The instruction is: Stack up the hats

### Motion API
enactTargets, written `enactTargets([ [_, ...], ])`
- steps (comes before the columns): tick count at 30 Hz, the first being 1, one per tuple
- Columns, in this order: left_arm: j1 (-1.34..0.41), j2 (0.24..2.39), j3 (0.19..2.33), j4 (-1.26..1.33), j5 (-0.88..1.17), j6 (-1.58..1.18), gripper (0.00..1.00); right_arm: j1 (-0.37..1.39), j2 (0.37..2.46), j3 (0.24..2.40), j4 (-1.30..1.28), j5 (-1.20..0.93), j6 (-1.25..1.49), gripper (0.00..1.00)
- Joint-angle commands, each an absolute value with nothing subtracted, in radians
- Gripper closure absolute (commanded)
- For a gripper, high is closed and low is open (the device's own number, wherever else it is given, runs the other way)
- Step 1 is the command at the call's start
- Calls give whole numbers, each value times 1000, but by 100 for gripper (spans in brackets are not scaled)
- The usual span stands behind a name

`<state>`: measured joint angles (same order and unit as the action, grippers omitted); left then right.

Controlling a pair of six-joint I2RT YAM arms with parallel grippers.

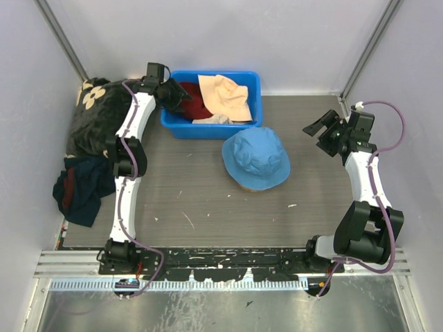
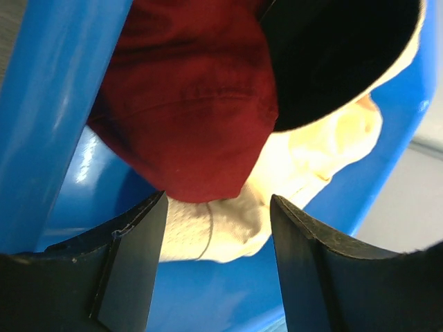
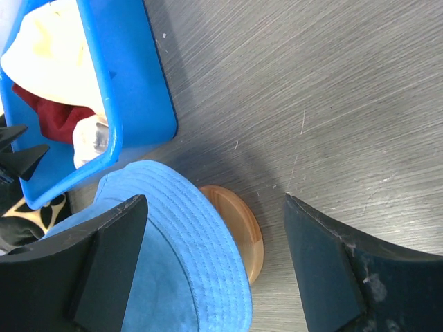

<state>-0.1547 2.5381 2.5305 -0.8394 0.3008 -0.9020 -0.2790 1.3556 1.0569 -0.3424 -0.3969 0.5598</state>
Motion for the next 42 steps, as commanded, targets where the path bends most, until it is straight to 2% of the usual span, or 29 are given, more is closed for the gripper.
enactTargets([
  [1,-145,2605,2558,-718,325,-1039,32,-283,1348,1091,-332,-388,552,16],
  [12,-164,2700,2633,-690,289,-1081,32,-297,1324,1097,-339,-386,540,16],
  [23,-169,2677,2637,-903,152,-922,34,-299,1339,1110,-331,-400,559,16],
  [36,-161,2738,2660,-842,100,-976,35,-299,1326,1114,-330,-416,567,17],
  [38,-160,2739,2659,-840,100,-973,38,-299,1327,1114,-330,-416,565,17],
  [42,-153,2738,2657,-833,108,-972,53,-299,1331,1113,-322,-421,570,17],
])
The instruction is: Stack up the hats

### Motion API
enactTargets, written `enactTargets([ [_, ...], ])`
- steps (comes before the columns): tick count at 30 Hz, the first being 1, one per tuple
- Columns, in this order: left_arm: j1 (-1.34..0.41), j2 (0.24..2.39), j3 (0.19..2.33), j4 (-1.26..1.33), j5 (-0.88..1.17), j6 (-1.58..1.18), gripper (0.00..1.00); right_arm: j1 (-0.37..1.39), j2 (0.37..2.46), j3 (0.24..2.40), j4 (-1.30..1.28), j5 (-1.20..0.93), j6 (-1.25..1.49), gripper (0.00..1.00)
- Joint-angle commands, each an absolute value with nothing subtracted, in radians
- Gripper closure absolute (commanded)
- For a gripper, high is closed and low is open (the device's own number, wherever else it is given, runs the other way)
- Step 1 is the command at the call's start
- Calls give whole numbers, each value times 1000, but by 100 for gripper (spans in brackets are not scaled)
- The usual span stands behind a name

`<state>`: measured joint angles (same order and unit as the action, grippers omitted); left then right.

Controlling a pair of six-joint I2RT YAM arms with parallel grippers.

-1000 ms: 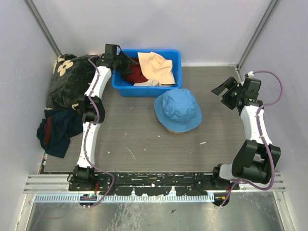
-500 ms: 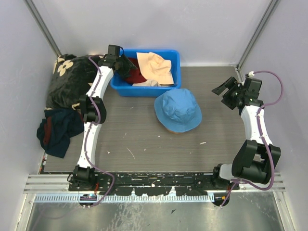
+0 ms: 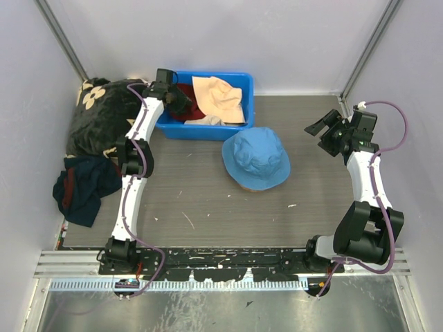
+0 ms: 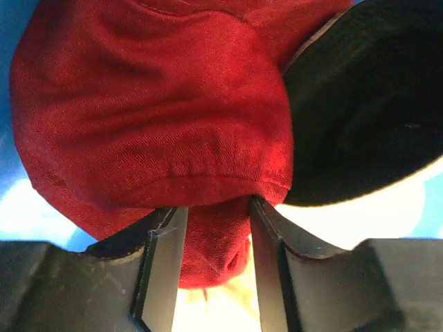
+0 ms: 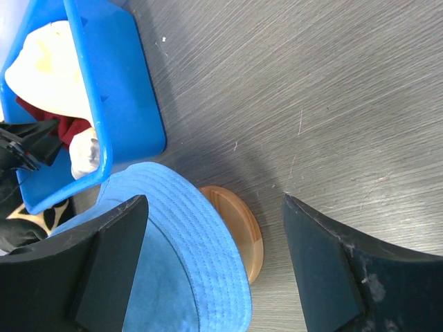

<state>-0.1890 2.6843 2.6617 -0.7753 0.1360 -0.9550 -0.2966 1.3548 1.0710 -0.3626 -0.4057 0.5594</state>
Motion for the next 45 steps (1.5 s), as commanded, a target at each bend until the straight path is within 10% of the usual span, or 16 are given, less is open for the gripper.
enactTargets([
  [1,-151,2738,2658,-831,111,-972,59,-299,1333,1113,-317,-424,571,16],
  [7,-141,2717,2654,-799,171,-973,100,-299,1336,1106,-310,-434,579,16],
  [45,-66,2044,2445,-277,717,-1507,100,-140,1476,1510,-16,-782,886,16],
])
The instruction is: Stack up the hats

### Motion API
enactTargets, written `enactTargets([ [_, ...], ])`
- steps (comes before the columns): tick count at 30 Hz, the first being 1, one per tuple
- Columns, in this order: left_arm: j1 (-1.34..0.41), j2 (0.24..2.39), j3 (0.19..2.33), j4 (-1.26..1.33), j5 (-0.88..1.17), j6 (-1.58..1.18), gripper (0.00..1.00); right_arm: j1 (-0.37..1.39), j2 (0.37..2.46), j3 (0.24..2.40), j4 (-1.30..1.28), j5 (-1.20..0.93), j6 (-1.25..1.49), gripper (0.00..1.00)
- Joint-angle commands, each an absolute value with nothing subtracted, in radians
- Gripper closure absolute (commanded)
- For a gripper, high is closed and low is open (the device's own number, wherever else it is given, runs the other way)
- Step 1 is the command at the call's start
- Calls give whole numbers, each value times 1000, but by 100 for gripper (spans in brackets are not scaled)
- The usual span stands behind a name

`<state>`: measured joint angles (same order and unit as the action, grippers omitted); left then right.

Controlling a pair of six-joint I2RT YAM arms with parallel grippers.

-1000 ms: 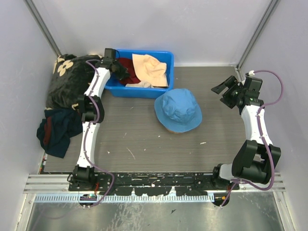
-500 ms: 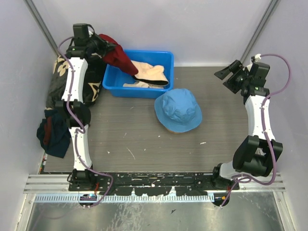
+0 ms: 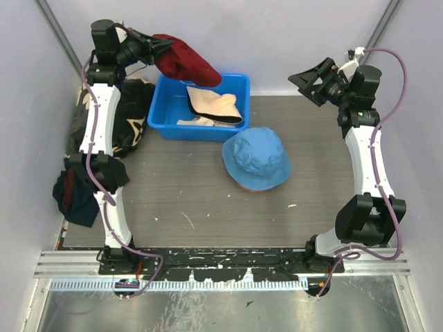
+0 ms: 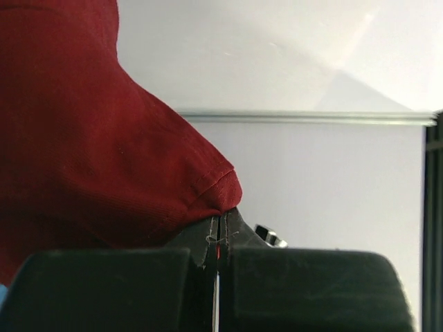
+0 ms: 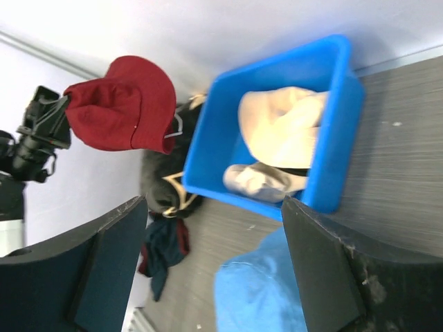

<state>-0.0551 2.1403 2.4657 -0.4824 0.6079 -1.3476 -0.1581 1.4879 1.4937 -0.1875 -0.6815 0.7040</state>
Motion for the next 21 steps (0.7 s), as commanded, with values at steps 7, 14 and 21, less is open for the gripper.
enactTargets([
  [7,-161,1944,2299,-60,757,-1714,100,-86,1412,1374,185,-793,1184,15],
  [14,-290,1885,2184,74,789,-1836,100,5,1407,1277,470,-786,1443,15],
  [21,-309,1816,2107,90,825,-1836,100,8,1385,1246,558,-764,1570,15],
])
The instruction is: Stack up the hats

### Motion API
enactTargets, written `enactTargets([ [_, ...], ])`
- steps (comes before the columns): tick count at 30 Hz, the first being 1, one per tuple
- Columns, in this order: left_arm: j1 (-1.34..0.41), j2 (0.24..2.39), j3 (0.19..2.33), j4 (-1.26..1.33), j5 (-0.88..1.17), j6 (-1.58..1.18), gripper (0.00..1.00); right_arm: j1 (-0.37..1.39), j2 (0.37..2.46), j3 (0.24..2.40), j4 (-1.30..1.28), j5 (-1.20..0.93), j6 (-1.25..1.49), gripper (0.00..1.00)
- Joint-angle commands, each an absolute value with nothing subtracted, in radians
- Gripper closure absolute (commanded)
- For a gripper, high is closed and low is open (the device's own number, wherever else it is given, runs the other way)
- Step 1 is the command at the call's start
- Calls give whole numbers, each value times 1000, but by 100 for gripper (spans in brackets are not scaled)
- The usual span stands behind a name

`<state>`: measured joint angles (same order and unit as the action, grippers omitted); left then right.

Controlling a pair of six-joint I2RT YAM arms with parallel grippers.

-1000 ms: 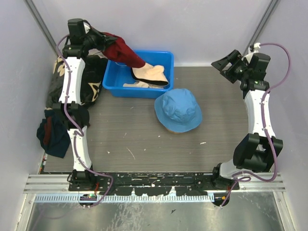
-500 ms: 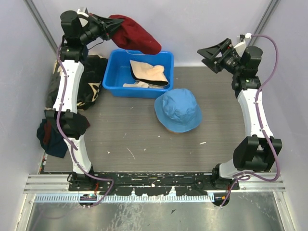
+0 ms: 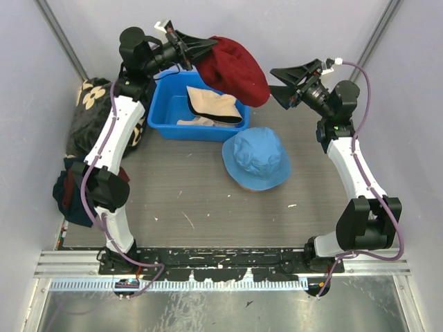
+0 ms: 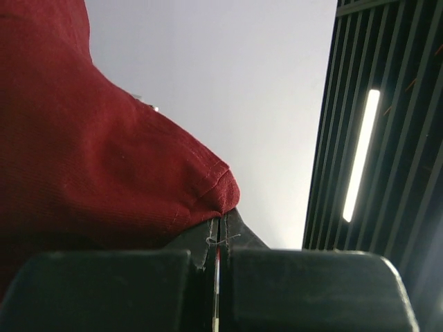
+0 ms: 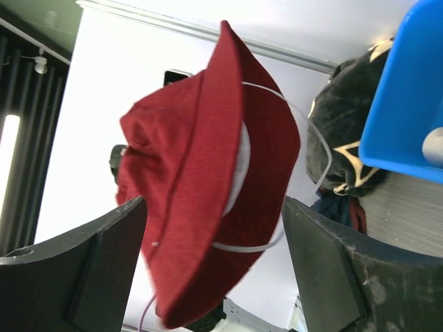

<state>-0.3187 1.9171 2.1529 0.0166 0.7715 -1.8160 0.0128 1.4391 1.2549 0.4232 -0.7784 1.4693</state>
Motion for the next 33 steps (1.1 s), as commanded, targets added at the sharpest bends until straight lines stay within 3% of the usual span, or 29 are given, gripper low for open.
enactTargets([
  [1,-308,1801,2077,98,825,-1838,100,8,1380,1246,558,-763,1572,15],
  [7,-337,1754,1955,158,825,-1864,100,9,1384,1235,553,-767,1566,15],
  [15,-358,1757,1956,172,823,-1871,100,27,1372,1217,503,-769,1527,15],
  [24,-371,1742,1873,213,819,-1876,100,93,1393,1229,525,-759,1547,22],
  [29,-374,1713,1782,243,816,-1884,100,108,1406,1212,559,-756,1572,42],
  [33,-372,1686,1680,284,811,-1892,100,113,1408,1194,580,-760,1582,77],
])
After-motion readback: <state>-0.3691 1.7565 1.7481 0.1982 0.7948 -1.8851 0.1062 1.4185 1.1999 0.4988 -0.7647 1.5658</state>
